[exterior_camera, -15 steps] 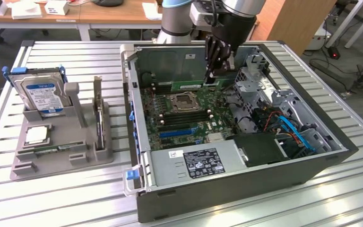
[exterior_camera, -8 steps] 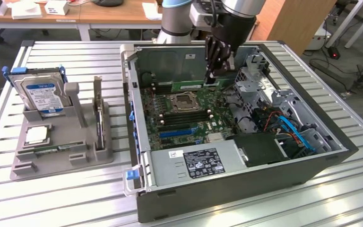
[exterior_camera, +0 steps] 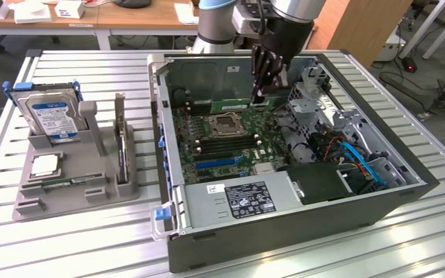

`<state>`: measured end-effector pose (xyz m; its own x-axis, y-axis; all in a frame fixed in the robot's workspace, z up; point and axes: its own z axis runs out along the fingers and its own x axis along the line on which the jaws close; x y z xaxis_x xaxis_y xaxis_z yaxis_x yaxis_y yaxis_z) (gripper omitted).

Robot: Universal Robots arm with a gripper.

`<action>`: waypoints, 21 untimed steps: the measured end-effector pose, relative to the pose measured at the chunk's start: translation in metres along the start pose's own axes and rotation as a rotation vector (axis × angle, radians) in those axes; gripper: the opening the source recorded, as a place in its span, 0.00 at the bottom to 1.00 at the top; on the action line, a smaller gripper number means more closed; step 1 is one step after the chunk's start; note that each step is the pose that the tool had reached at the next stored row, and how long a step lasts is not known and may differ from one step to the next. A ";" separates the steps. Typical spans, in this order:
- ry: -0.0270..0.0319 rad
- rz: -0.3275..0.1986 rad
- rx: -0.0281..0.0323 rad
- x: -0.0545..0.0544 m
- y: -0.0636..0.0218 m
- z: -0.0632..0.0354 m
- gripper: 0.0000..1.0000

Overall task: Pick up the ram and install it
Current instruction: 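Insert the ram into the slot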

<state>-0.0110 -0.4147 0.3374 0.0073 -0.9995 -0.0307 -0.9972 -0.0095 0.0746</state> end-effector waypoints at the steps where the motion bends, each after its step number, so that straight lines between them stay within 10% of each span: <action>1: 0.0002 0.000 -0.0001 0.000 0.0001 0.0003 0.11; 21: 0.0003 0.000 0.0017 0.002 0.0000 0.0210 0.11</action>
<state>-0.0126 -0.4160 0.3163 0.0074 -0.9995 -0.0304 -0.9973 -0.0096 0.0729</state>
